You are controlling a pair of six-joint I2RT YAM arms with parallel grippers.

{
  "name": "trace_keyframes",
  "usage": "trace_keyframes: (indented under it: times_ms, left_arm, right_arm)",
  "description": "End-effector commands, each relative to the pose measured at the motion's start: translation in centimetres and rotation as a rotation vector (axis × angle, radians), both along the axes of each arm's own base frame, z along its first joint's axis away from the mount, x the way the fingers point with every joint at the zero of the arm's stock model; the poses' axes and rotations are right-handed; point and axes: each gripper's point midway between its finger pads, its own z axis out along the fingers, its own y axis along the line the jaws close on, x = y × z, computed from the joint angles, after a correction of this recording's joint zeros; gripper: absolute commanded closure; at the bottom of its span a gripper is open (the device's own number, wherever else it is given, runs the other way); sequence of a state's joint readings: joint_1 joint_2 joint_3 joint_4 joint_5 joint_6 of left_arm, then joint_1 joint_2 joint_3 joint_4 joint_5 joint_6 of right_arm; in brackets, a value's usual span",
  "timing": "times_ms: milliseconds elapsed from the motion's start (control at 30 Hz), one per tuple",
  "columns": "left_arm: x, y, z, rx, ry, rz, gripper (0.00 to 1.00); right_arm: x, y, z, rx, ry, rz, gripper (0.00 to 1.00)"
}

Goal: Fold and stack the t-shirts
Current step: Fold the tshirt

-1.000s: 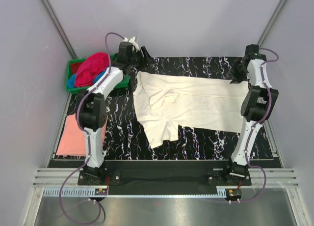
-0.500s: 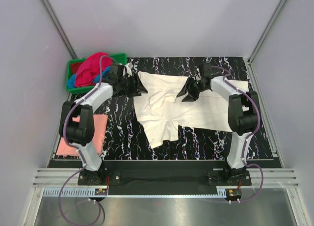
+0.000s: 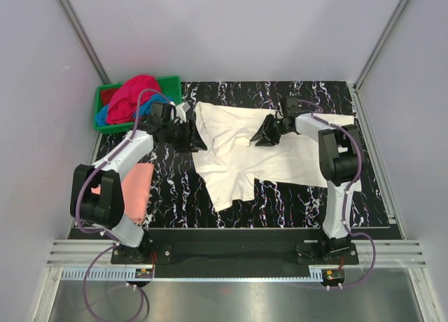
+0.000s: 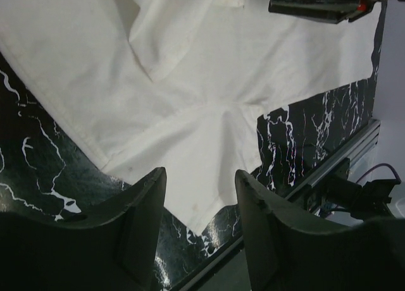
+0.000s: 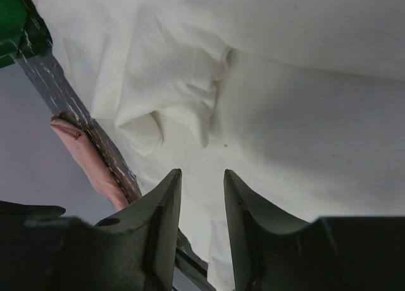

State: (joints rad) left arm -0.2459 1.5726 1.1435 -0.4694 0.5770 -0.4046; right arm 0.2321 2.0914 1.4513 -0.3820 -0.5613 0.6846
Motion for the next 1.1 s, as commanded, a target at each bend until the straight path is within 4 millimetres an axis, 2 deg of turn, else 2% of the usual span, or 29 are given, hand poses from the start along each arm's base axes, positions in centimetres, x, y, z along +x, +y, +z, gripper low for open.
trace_keyframes:
  times_ms: [0, 367, 600, 967, 1067]
  left_arm:
    - [-0.3, -0.1, 2.1, -0.013, -0.067, -0.035, 0.48]
    - [0.1, 0.1, 1.8, 0.004, -0.058, -0.039, 0.48]
    - [0.4, 0.1, 1.7, 0.009, -0.057, -0.042, 0.48]
    - [0.5, 0.8, 1.3, 0.013, -0.047, -0.028, 0.49]
    - [0.6, 0.9, 1.2, 0.008, -0.038, -0.022, 0.49]
  right_arm:
    - [1.0, 0.9, 0.0, 0.015, -0.033, 0.007, 0.59]
    - [1.0, 1.5, -1.6, 0.019, 0.001, 0.020, 0.60]
    - [1.4, 2.2, -1.6, 0.035, 0.001, 0.023, 0.66]
    - [1.5, 2.7, -2.3, 0.044, 0.023, 0.021, 0.69]
    - [1.9, 2.8, -2.3, 0.049, 0.022, 0.017, 0.73]
